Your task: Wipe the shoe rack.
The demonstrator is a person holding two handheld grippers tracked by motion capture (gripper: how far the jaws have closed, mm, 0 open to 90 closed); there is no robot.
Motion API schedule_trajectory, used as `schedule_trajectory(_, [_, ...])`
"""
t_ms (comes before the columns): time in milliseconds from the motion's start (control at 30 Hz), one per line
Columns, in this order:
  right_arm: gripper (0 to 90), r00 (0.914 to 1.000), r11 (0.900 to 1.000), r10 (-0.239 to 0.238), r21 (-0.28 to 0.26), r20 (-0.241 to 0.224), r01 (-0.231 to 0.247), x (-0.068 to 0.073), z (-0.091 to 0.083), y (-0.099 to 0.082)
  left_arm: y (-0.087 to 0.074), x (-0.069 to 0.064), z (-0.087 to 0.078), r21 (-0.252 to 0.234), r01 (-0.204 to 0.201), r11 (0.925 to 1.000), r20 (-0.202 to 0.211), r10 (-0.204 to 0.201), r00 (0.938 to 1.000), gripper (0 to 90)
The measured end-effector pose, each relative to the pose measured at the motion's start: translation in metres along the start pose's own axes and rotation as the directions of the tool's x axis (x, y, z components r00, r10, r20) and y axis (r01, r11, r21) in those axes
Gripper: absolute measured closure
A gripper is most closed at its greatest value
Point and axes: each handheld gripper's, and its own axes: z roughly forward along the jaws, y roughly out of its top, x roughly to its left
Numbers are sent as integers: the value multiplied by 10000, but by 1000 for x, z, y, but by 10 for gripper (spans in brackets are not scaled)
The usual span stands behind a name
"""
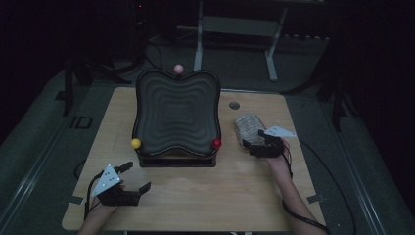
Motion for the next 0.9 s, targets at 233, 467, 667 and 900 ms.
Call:
schedule_trajectory(233, [141, 9991, 9998, 151, 98, 408, -155, -1, -15, -19, -4, -1, -1, 129, 21, 9999, 8, -21, 10000, 24])
schedule_trajectory(467, [141, 9990, 9999, 109, 19, 439, -110, 4, -30, -31, -6, -1, -6, 141, 31, 9999, -60, -30, 10000, 24])
schedule_trajectory(667, [141, 9986, 9997, 120, -234, 508, -108, 6, -44, -35, -8, 1, -8, 200, 102, 9997, -160, -99, 9998, 24])
schedule_trajectory(900, [141, 9975, 9995, 21, -316, 711, 2, 10, -58, -43, -8, 1, -9, 232, 73, 9997, -186, -68, 9998, 24])
